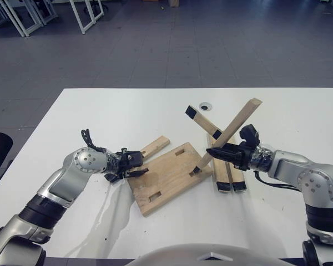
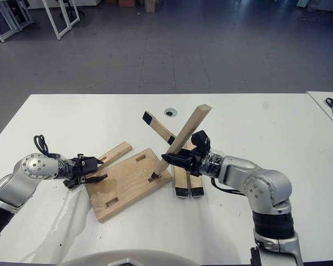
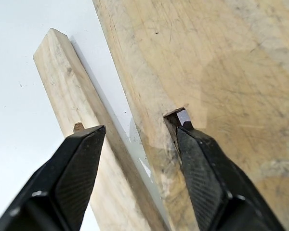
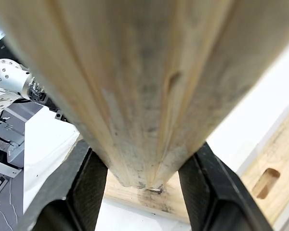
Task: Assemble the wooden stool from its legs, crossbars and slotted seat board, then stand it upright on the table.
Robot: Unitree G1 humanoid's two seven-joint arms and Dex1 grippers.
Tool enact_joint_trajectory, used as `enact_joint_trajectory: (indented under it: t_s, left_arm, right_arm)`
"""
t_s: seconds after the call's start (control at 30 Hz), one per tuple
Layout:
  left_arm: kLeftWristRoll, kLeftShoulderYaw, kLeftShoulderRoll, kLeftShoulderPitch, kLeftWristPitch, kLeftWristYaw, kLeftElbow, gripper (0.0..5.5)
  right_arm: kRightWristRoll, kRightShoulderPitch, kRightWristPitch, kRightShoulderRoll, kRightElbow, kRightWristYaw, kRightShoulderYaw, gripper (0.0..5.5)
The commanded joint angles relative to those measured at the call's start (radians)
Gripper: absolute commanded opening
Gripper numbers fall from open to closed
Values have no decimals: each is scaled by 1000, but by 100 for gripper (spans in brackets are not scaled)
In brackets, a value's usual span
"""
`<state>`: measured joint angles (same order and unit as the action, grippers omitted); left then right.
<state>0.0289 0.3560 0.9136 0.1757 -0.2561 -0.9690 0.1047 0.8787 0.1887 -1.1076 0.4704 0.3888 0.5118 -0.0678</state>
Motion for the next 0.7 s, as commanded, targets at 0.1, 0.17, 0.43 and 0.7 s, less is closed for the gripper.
enact_joint_trajectory:
  t_s: [0.1,0.17,0.43,0.7]
  left_arm:
    - [46,37,-5,-63,-49,-18,1,273]
    - [47,32,-5,-68,-60,-19,18,273]
    - [30,12,-29,-65,-129,-11,109,273]
    - [32,26,-106,-19,-171,9,167,273]
  right_arm:
    - [-45,-45,-6,-54,17,-118,10,204]
    - [-105,-58,8,-45,26,-164,35,204]
    - [-373,-83,185,49,6,-164,264,204]
    - [-500,-28,330,103,-308,-29,374,204]
